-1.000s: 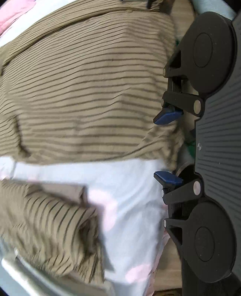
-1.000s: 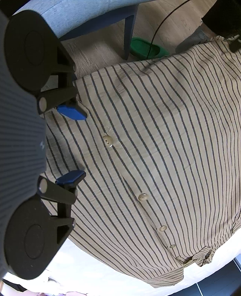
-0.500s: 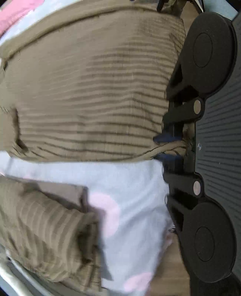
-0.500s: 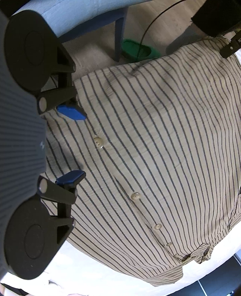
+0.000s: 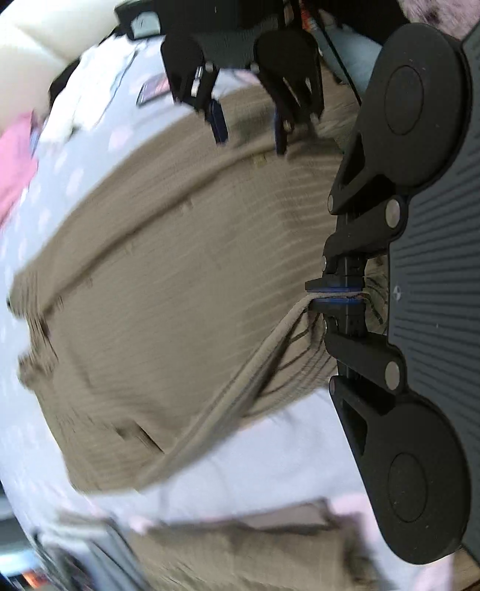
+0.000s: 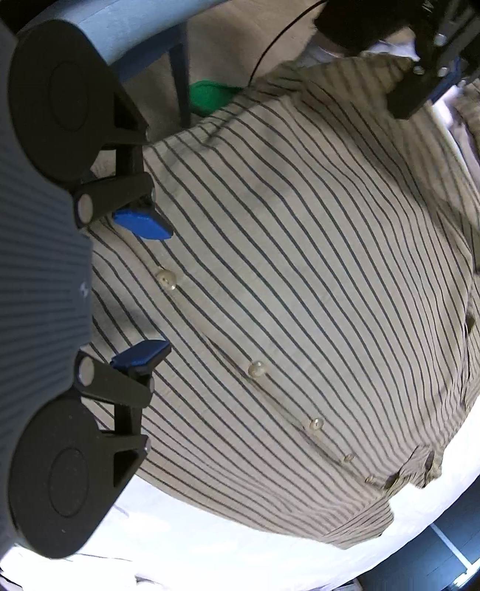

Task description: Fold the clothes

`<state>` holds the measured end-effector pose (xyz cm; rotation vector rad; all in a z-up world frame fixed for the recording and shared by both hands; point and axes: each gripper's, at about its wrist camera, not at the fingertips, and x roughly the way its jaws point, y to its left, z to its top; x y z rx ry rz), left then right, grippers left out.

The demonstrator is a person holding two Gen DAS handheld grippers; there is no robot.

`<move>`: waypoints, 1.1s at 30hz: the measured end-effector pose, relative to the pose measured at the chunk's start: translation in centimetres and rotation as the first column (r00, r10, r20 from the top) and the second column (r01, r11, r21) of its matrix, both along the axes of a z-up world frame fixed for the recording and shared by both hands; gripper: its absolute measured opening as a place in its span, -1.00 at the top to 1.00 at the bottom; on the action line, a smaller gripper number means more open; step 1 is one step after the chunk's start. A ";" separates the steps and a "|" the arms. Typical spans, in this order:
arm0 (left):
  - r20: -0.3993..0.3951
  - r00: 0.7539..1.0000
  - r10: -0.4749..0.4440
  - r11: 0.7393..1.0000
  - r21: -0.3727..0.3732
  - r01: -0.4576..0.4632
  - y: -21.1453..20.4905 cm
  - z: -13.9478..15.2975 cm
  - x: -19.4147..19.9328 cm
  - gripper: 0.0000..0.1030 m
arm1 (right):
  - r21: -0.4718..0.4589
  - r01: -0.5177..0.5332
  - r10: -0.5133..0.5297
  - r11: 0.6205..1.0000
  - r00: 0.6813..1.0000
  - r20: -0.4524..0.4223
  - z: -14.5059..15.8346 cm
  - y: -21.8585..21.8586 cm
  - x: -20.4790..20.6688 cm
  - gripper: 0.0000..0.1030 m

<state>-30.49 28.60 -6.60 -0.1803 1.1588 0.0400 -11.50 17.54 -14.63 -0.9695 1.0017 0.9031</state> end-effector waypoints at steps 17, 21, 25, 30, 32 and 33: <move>-0.042 0.995 -0.086 0.994 -0.073 0.083 -2.9 -4.3 3.4 0.87 | 0.065 0.090 -0.086 0.994 0.994 -0.067 0.3 2.4 1.4 -0.23; -0.045 0.991 -0.128 0.989 -0.085 0.124 -3.8 -4.7 3.0 0.66 | 0.063 0.089 -0.085 0.994 0.995 -0.058 0.2 2.9 1.7 -0.23; -0.035 0.987 -0.156 0.985 -0.075 0.153 -4.4 -4.9 2.7 0.64 | 0.059 0.087 -0.084 0.994 0.995 -0.049 0.0 3.3 1.9 -0.23; -0.001 0.983 -0.185 0.978 -0.101 0.184 -4.6 -4.5 2.2 0.52 | 0.051 0.112 -0.109 0.992 0.992 -0.065 0.5 3.0 2.5 -0.23; 0.019 0.978 -0.209 0.972 -0.103 0.210 -5.0 -4.3 1.8 0.41 | 0.054 0.142 -0.138 0.988 0.988 -0.065 0.8 2.7 3.3 -0.23; 0.027 0.975 -0.222 0.969 -0.100 0.224 -5.2 -4.2 1.6 0.38 | 0.057 0.159 -0.155 0.986 0.986 -0.062 0.9 2.5 3.6 -0.23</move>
